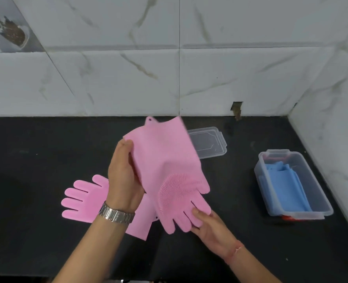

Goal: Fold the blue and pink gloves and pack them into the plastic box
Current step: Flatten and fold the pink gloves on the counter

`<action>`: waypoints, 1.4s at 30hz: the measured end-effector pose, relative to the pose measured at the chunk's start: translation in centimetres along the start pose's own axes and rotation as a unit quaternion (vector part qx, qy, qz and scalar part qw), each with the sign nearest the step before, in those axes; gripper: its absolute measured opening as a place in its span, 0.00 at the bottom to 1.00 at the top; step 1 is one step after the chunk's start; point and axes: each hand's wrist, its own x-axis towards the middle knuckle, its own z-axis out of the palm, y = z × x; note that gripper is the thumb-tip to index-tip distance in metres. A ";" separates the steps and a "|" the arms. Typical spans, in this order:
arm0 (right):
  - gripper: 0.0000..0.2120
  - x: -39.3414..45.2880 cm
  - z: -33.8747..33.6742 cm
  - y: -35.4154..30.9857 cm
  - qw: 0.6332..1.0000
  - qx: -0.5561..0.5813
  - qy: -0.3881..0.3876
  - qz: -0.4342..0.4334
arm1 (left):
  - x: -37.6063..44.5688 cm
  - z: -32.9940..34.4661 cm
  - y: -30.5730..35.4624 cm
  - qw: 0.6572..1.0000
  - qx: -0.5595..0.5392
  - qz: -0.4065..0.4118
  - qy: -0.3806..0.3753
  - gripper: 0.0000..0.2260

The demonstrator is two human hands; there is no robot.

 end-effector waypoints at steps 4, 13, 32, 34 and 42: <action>0.16 -2.1 -1.7 -2.4 0.994 -0.048 0.060 -0.081 | 0.9 -3.3 -3.1 0.996 -0.024 -0.067 0.049 0.14; 0.09 -4.1 -6.3 -8.9 0.928 -0.336 0.161 -0.016 | -5.2 -10.3 -14.0 0.967 0.088 -0.209 0.119 0.07; 0.22 2.9 -4.4 -13.9 0.641 -0.712 0.233 -0.167 | -10.4 -6.2 -15.2 0.686 0.621 0.044 -0.377 0.09; 0.26 2.3 -5.6 -11.2 0.632 -0.725 0.249 -0.117 | -9.4 -6.2 -15.5 0.634 0.663 0.118 -0.380 0.14; 0.37 1.8 -7.1 -1.8 0.635 -0.724 0.269 0.016 | -8.8 -6.2 -19.3 0.542 0.729 0.067 -0.412 0.25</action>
